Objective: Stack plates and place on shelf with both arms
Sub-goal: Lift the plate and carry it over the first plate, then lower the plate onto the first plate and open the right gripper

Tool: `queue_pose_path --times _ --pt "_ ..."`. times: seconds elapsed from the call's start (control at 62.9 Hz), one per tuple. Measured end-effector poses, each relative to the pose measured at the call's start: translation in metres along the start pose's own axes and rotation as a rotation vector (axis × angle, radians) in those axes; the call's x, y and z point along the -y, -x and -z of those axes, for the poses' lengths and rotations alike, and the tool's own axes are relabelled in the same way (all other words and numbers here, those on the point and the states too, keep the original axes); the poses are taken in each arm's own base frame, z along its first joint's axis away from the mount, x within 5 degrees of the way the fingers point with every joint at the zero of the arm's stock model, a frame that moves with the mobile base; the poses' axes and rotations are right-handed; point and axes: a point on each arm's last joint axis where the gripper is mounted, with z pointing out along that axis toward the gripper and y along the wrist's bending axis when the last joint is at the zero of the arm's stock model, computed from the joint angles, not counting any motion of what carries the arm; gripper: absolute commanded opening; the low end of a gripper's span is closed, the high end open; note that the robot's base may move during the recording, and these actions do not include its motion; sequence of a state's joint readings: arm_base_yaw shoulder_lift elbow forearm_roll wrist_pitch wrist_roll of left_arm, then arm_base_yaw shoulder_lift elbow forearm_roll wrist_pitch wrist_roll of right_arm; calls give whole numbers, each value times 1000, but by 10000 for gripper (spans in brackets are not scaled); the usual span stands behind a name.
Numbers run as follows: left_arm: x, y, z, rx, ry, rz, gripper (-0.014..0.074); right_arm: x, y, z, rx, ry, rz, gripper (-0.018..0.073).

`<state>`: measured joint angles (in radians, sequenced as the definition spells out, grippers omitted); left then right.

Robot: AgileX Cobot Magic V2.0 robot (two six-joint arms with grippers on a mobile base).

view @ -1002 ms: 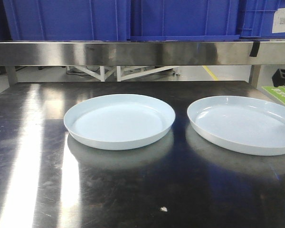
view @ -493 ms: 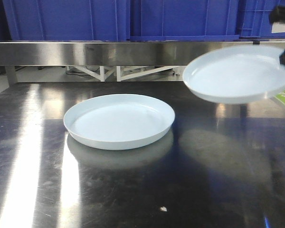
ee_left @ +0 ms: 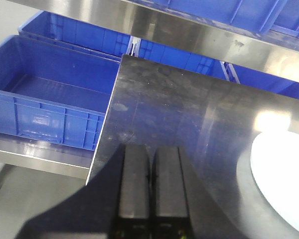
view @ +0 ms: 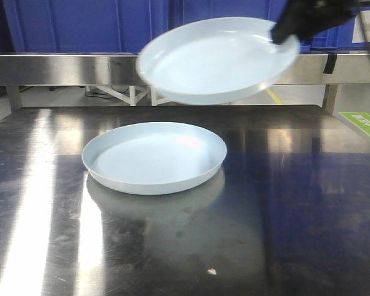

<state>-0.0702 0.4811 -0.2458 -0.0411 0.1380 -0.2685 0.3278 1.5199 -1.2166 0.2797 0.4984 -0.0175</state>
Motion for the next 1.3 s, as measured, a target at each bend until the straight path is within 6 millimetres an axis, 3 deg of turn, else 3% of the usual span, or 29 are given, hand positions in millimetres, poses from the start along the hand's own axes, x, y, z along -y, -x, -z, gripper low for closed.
queue_pose_path --times 0.223,0.461,0.588,0.716,0.811,1.304 --pt "0 0 0 0 0 0 90 -34 -15 -38 -88 65 66 52" --pt "0 0 0 0 0 0 90 -37 -28 -66 -147 61 74 52" --pt "0 0 0 0 0 0 90 -37 -27 -69 -128 59 73 124" --pt "0 0 0 0 0 0 90 -37 -24 -69 -105 61 73 323" --pt "0 0 0 0 0 0 90 -38 -24 -69 -98 61 73 414" --pt "0 0 0 0 0 0 90 -37 -24 -69 -105 60 75 414"
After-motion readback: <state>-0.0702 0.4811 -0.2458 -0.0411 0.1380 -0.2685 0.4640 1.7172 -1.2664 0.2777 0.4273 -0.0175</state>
